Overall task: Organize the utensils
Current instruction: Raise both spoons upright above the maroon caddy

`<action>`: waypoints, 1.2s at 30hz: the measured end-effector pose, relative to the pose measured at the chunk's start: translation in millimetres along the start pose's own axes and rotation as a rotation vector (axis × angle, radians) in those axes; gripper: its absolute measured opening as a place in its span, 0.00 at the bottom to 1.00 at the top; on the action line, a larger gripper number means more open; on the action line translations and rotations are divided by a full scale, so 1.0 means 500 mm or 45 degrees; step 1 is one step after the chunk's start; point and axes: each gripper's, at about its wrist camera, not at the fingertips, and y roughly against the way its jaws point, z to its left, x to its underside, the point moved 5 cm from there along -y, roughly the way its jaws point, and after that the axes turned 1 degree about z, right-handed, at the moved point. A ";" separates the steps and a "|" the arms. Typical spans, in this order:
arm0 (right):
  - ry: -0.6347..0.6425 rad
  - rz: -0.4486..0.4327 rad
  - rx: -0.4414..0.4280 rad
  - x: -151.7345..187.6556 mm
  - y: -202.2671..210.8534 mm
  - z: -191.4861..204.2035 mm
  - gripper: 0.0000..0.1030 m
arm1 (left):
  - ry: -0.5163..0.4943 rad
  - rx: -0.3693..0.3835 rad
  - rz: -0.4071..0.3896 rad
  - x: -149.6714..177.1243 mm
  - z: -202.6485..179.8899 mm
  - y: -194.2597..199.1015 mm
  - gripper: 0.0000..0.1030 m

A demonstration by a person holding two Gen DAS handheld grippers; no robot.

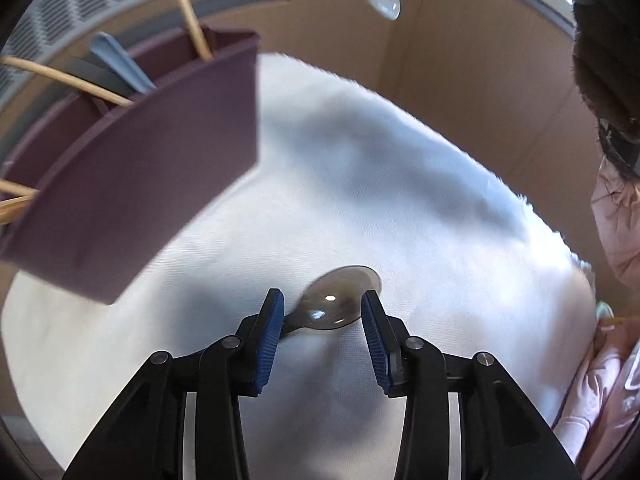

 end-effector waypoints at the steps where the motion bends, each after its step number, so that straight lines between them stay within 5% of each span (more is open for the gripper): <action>1: -0.002 0.009 0.001 0.007 0.000 -0.004 0.10 | -0.012 0.003 0.018 0.002 -0.003 -0.008 0.40; 8: -0.031 0.052 -0.006 0.038 -0.007 -0.025 0.10 | -0.020 -0.102 0.080 -0.022 -0.012 -0.041 0.45; 17: -0.061 0.110 0.002 0.072 -0.018 -0.044 0.10 | -0.048 -0.025 0.086 0.006 -0.034 -0.019 0.46; 25: -0.053 0.131 -0.012 0.086 -0.014 -0.031 0.10 | 0.033 -0.120 0.088 -0.006 -0.029 -0.041 0.52; 28: -0.058 0.131 -0.020 0.091 -0.008 -0.028 0.10 | 0.146 -0.202 0.014 -0.004 -0.027 -0.036 0.36; 30: -0.070 0.122 -0.035 0.092 0.000 -0.026 0.10 | 0.223 -0.216 -0.041 0.006 -0.031 -0.024 0.36; 36: -0.033 0.108 -0.056 0.085 0.018 0.000 0.10 | 0.487 -0.262 -0.419 0.014 0.000 0.116 0.35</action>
